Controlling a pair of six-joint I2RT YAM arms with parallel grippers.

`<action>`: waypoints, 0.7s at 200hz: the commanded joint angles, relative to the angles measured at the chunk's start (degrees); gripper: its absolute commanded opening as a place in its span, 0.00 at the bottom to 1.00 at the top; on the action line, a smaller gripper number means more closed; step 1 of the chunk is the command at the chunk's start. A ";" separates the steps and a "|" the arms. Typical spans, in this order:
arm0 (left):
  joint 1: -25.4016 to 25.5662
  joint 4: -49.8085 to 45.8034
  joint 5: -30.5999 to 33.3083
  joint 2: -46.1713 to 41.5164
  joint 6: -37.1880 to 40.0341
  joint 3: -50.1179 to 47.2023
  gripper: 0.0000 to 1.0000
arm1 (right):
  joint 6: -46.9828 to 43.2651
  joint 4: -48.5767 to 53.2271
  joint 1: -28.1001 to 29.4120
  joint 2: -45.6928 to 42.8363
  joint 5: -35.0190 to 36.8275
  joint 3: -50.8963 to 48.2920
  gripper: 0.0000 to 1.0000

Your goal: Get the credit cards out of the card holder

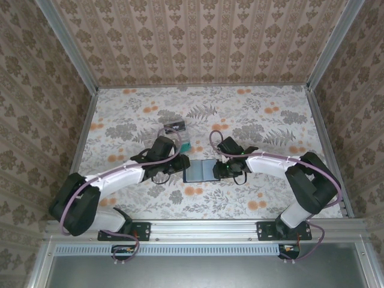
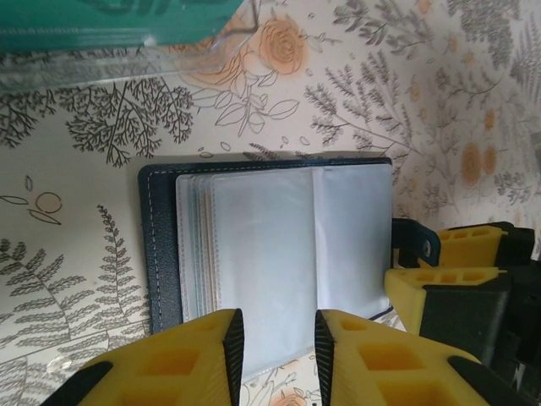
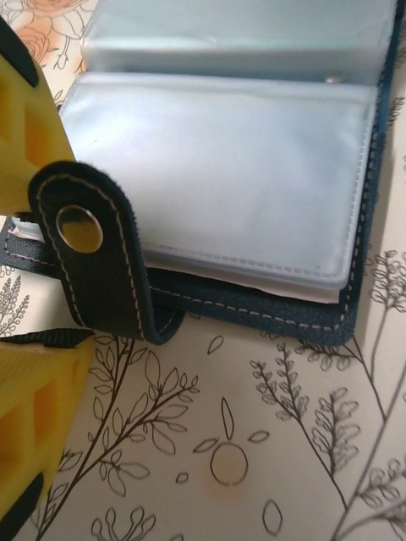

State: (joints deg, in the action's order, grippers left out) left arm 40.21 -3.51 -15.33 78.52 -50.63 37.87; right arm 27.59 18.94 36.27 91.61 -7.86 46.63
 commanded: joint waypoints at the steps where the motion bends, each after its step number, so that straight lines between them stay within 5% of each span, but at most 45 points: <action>1: 0.44 2.59 -2.40 2.49 -0.81 -0.04 0.30 | 0.37 -0.30 0.95 1.51 1.26 -0.30 0.37; 140: 0.84 4.21 -5.05 9.93 0.38 1.42 0.27 | 1.94 -0.52 1.87 2.34 1.57 -0.05 0.26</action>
State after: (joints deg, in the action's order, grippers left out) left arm 40.53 -0.89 -18.79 87.37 -50.57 37.91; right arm 28.71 18.44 37.08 92.05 -5.96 46.63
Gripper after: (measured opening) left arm 0.273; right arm 0.260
